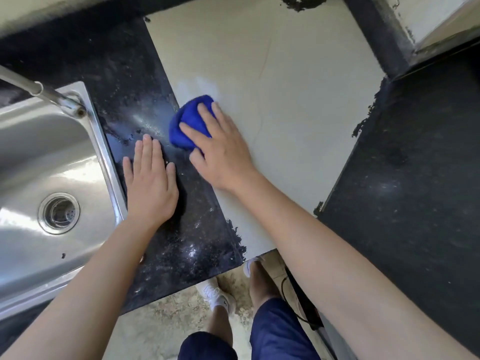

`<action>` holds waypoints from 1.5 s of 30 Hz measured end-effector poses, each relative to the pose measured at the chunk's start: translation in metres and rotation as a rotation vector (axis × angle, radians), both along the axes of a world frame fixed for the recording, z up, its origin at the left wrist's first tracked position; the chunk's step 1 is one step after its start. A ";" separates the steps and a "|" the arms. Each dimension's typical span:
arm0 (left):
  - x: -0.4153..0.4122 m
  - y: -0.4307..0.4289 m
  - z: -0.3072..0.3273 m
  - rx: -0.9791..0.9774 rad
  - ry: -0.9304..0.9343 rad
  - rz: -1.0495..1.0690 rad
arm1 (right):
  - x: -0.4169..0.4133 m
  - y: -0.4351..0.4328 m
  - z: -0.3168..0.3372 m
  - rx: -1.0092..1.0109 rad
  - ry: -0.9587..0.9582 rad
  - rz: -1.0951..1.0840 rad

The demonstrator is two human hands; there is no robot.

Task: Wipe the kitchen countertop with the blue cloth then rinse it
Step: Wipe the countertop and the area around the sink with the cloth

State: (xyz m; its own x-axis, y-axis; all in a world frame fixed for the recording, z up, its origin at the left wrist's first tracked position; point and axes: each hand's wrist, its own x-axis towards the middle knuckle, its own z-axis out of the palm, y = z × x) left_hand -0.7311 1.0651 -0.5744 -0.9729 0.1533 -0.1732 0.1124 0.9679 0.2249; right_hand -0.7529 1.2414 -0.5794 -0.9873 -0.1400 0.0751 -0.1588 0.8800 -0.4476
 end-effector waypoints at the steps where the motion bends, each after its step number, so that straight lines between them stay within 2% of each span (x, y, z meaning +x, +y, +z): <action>1: 0.000 -0.002 0.000 0.002 -0.003 -0.008 | 0.017 -0.001 0.001 -0.026 -0.015 0.081; 4: 0.000 0.001 0.000 0.026 -0.016 -0.003 | 0.049 0.032 0.002 -0.021 -0.052 0.216; 6: 0.000 0.002 -0.001 0.024 -0.018 0.012 | 0.043 0.066 0.002 0.014 -0.054 0.178; 9: -0.001 0.000 -0.002 -0.001 -0.032 0.008 | -0.008 0.103 0.006 0.039 -0.111 -0.079; 13: -0.003 0.000 -0.003 -0.034 -0.044 0.011 | -0.094 0.082 0.013 0.076 -0.184 -0.362; 15: -0.004 0.001 -0.002 -0.046 -0.046 0.013 | -0.120 0.052 0.014 0.113 -0.185 -0.350; 18: -0.005 0.001 -0.001 -0.052 -0.051 0.016 | -0.122 0.010 0.019 0.139 -0.165 -0.159; 21: -0.004 0.001 -0.002 -0.048 -0.055 0.017 | -0.077 0.003 0.017 0.111 -0.162 0.051; 25: -0.005 0.001 -0.001 -0.032 -0.060 0.000 | 0.022 0.053 0.005 0.085 -0.147 0.073; 27: -0.005 -0.003 0.001 -0.019 -0.071 -0.016 | 0.070 0.091 0.005 0.131 -0.195 -0.022; 30: 0.007 -0.014 0.006 -0.018 -0.089 -0.018 | 0.128 0.131 0.011 0.162 -0.270 -0.308; 34: 0.055 -0.042 0.017 0.017 -0.073 -0.015 | 0.176 0.088 0.017 0.171 -0.307 -0.545; 40: 0.113 -0.102 0.021 0.051 -0.142 0.132 | 0.212 -0.064 0.025 0.094 -0.304 -0.309; 42: 0.121 -0.114 0.018 0.057 -0.200 0.173 | 0.208 -0.069 0.024 0.116 -0.326 -0.226; 45: 0.130 -0.120 0.014 -0.016 -0.237 0.103 | 0.206 -0.030 0.026 0.162 -0.305 -0.007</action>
